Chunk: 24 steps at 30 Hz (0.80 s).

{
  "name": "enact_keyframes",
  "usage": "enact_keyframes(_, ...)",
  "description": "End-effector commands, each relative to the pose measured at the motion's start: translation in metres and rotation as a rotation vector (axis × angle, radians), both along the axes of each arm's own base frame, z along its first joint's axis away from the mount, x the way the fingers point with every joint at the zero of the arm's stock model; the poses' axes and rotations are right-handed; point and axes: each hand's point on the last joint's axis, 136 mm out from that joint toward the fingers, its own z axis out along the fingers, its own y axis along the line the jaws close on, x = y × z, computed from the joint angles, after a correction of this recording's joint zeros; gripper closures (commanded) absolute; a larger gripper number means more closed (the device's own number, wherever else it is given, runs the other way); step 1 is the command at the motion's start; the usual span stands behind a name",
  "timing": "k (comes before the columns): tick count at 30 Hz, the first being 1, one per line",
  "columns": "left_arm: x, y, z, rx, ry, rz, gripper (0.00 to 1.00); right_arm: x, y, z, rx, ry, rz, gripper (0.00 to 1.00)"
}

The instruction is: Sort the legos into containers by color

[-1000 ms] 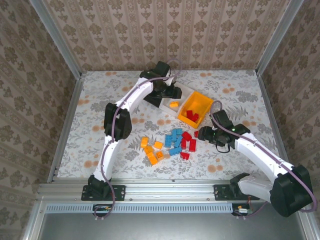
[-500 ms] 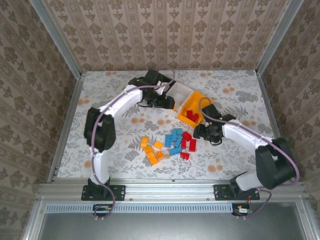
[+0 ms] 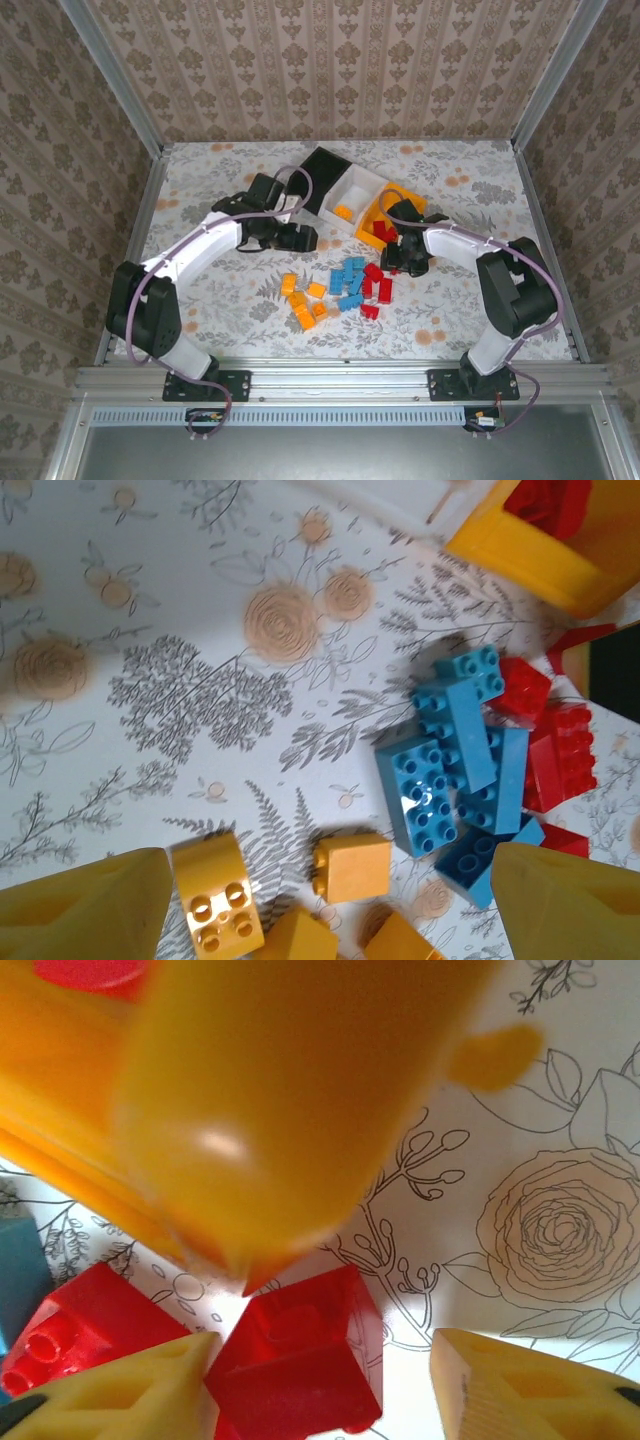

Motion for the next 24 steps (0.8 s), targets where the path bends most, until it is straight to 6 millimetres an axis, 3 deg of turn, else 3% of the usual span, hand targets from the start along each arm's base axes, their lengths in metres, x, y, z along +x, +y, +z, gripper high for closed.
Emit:
enact_keyframes(1,0.002,0.005,0.006,-0.031,-0.022,0.024,0.16,0.002,-0.001,-0.003,-0.025,-0.005,0.004,0.52)
enact_keyframes(7,0.002,0.005,0.008,-0.049,-0.023,0.029,0.15,-0.004,-0.008,0.008,-0.032,-0.035,-0.016,0.65)
enact_keyframes(13,0.001,0.002,0.009,-0.066,-0.018,0.023,0.15,-0.016,-0.019,0.034,-0.037,-0.088,-0.032,0.67)
enact_keyframes(19,-0.001,0.001,0.009,-0.068,-0.012,0.012,0.15,-0.015,-0.02,0.073,-0.01,-0.161,-0.037,0.67)
enact_keyframes(24,-0.003,0.001,0.009,-0.068,-0.011,0.01,0.15,0.005,-0.015,0.116,0.022,-0.252,-0.022,0.66)
